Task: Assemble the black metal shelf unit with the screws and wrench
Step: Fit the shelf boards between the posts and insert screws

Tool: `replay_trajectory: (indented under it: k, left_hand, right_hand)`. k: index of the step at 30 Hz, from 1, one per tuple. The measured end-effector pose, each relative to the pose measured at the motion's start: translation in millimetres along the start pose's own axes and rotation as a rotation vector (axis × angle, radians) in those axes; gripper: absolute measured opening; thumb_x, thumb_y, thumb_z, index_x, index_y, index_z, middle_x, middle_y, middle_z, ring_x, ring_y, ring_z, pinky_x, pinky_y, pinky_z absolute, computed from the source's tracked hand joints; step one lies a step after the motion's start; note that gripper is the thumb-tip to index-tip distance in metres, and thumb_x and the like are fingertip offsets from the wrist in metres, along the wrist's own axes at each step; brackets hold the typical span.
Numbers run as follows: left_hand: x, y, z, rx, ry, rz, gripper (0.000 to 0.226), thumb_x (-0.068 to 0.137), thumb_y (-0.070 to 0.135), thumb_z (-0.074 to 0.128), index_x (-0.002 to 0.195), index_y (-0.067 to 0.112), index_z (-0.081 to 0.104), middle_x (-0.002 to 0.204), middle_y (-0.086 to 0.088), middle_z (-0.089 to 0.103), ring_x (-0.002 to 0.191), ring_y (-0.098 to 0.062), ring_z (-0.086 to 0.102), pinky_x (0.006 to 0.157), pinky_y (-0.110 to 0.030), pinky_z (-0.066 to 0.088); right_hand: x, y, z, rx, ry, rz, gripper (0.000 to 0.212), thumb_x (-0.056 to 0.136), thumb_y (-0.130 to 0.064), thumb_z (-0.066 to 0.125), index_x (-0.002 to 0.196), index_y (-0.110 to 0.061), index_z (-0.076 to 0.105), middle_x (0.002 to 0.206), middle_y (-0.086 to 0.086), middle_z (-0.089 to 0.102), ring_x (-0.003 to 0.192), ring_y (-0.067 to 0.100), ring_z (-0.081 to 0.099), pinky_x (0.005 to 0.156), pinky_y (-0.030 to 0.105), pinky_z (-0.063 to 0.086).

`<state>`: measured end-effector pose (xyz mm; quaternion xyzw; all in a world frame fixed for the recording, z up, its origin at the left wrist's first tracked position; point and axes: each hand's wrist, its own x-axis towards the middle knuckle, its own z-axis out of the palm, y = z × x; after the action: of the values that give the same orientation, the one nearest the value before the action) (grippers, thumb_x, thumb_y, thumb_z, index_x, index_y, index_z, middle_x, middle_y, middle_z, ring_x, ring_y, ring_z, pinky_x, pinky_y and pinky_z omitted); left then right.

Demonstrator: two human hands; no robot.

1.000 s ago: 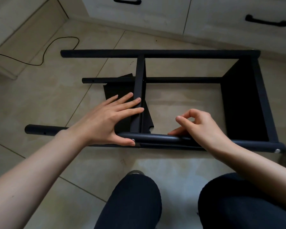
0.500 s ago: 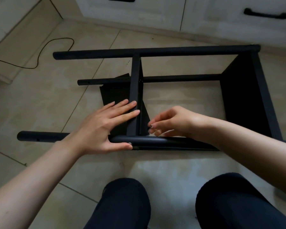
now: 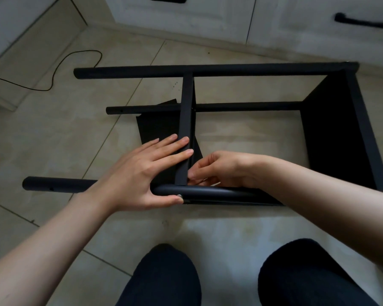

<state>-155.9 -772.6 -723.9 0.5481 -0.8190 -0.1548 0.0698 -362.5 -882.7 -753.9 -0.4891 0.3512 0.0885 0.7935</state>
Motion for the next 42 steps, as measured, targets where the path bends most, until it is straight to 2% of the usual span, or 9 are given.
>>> replay_trajectory:
  k: [7,14,22,26,29,33,36,39,42]
  left_hand:
    - [-1.3,-1.0,0.3,-0.008,0.007,-0.008,0.090,0.083,0.076,0.053,0.157,0.034,0.025,0.167,0.015,0.014,0.154,-0.006,0.009,0.123,-0.037,0.018]
    - [-3.2,-3.8,2.1,-0.024,0.026,-0.009,0.090,0.083,0.077,0.054,0.157,0.035,0.026,0.166,0.015,0.014,0.154,-0.006,0.010,0.123,-0.038,0.018]
    - [-1.2,-2.5,3.1,-0.022,0.032,-0.009,0.090,0.082,0.076,0.055,0.156,0.034,0.028,0.166,0.014,0.017,0.154,-0.006,0.010,0.123,-0.035,0.015]
    - [-2.7,-3.0,2.2,-0.021,0.032,-0.010,0.089,0.082,0.077,0.054,0.156,0.034,0.028,0.166,0.014,0.017,0.154,-0.006,0.010,0.123,-0.035,0.016]
    - [-1.3,-2.2,1.5,-0.015,0.026,-0.010,0.089,0.083,0.077,0.053,0.156,0.034,0.027,0.166,0.014,0.016,0.154,-0.006,0.007,0.123,-0.034,0.014]
    - [-0.1,-0.7,0.9,-0.056,0.027,-0.003,0.089,0.083,0.072,0.057,0.156,0.029,0.030,0.166,0.010,0.018,0.154,-0.007,0.007,0.124,-0.035,0.015]
    - [0.4,1.4,0.5,-0.111,0.015,-0.007,0.090,0.083,0.068,0.060,0.156,0.025,0.031,0.166,0.008,0.018,0.154,-0.006,0.009,0.124,-0.035,0.018]
    - [0.7,2.0,-1.3,-0.126,0.008,-0.012,0.090,0.083,0.067,0.061,0.156,0.025,0.030,0.166,0.009,0.017,0.154,-0.006,0.009,0.124,-0.034,0.017]
    - [0.4,1.5,-2.2,-0.107,0.000,-0.010,0.090,0.083,0.065,0.063,0.157,0.027,0.029,0.167,0.009,0.016,0.154,-0.005,0.008,0.124,-0.033,0.016]
  right_hand:
    - [0.1,-4.1,8.2,-0.044,0.027,0.017,0.017,0.095,-0.012,0.061,0.081,-0.015,0.071,0.075,0.002,0.071,0.064,0.008,0.067,0.061,0.017,0.052]
    - [5.8,-5.8,8.7,-0.021,-0.029,0.051,0.039,0.095,-0.014,0.059,0.061,-0.022,0.076,0.068,-0.002,0.069,0.063,0.008,0.064,0.065,0.020,0.051]
    - [8.0,-6.4,2.7,-0.085,-0.098,0.102,0.042,0.095,-0.012,0.058,0.059,-0.024,0.076,0.069,-0.004,0.070,0.065,0.005,0.066,0.069,0.021,0.050]
    - [11.0,-4.7,2.5,-0.065,-0.112,0.100,0.043,0.095,-0.009,0.057,0.058,-0.023,0.075,0.068,-0.002,0.068,0.063,0.006,0.065,0.065,0.019,0.052]
    - [11.5,-2.3,2.7,-0.042,-0.098,0.085,0.037,0.095,-0.008,0.057,0.065,-0.021,0.074,0.070,-0.001,0.068,0.064,0.007,0.065,0.069,0.021,0.051]
    - [11.1,0.4,0.3,0.020,-0.093,0.057,0.029,0.095,-0.006,0.056,0.074,-0.016,0.073,0.071,-0.002,0.070,0.065,0.005,0.066,0.067,0.017,0.053]
    - [11.3,1.7,-0.6,0.025,-0.111,0.058,0.037,0.095,-0.005,0.055,0.067,-0.018,0.075,0.070,-0.002,0.069,0.064,0.005,0.066,0.066,0.017,0.053]
    - [12.7,-0.2,1.2,0.010,-0.093,0.086,0.032,0.095,-0.007,0.057,0.068,-0.016,0.073,0.071,0.002,0.066,0.063,0.008,0.065,0.065,0.019,0.053]
    - [12.9,-2.0,0.9,0.002,-0.104,0.109,0.037,0.094,-0.010,0.058,0.062,-0.018,0.075,0.072,0.003,0.064,0.064,0.009,0.065,0.064,0.020,0.053]
